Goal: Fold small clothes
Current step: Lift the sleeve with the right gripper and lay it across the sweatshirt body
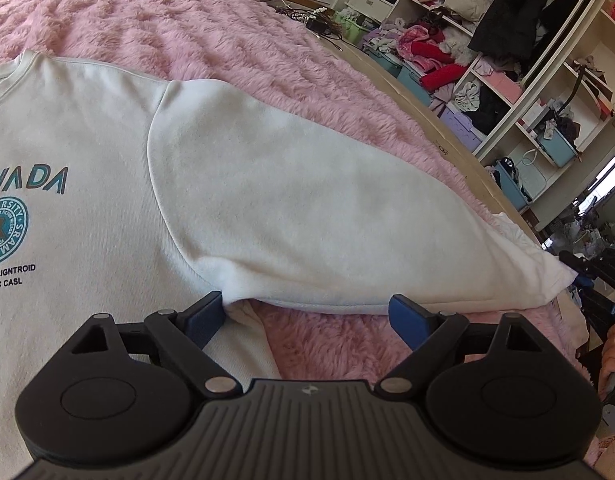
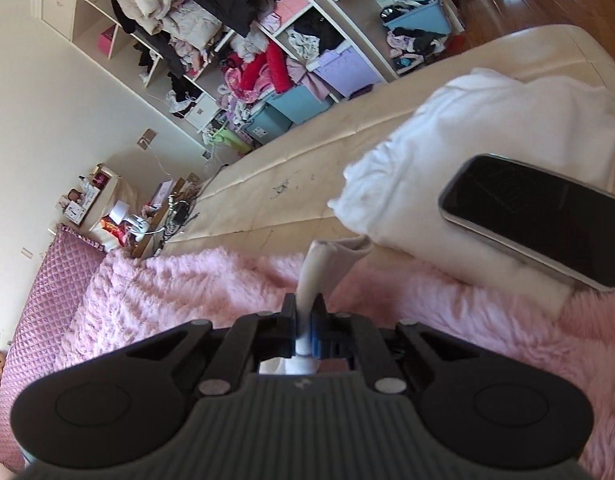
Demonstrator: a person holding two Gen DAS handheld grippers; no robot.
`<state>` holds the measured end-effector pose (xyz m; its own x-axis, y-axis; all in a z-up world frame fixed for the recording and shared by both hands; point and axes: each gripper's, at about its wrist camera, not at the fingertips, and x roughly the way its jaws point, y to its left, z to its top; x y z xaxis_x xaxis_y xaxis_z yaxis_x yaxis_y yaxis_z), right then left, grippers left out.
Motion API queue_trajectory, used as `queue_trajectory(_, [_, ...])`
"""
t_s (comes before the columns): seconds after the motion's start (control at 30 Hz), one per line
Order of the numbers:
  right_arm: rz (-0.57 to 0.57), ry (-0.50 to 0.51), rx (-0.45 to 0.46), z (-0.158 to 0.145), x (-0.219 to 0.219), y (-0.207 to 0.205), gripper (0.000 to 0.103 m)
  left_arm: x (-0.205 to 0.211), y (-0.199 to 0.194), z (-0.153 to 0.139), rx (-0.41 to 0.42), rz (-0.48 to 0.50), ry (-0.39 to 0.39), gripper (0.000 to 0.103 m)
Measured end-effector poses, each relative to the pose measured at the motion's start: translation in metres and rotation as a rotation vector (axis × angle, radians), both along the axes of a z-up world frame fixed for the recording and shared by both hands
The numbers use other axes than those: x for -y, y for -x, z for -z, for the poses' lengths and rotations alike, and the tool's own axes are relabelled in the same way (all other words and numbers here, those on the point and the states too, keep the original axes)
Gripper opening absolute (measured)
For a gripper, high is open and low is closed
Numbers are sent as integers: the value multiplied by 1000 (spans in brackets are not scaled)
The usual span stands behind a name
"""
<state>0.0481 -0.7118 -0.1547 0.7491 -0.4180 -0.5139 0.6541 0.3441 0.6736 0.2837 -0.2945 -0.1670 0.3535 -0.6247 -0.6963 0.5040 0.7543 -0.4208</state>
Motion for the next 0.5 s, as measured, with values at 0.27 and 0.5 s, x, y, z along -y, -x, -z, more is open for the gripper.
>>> queue_trajectory(0.27, [-193, 106, 164, -93, -69, -41, 1, -66, 9, -41, 59, -52, 54, 102])
queue_trajectory(0.5, [-450, 120, 316, -145, -197, -98, 1, -176, 21, -53, 60, -164, 58, 102])
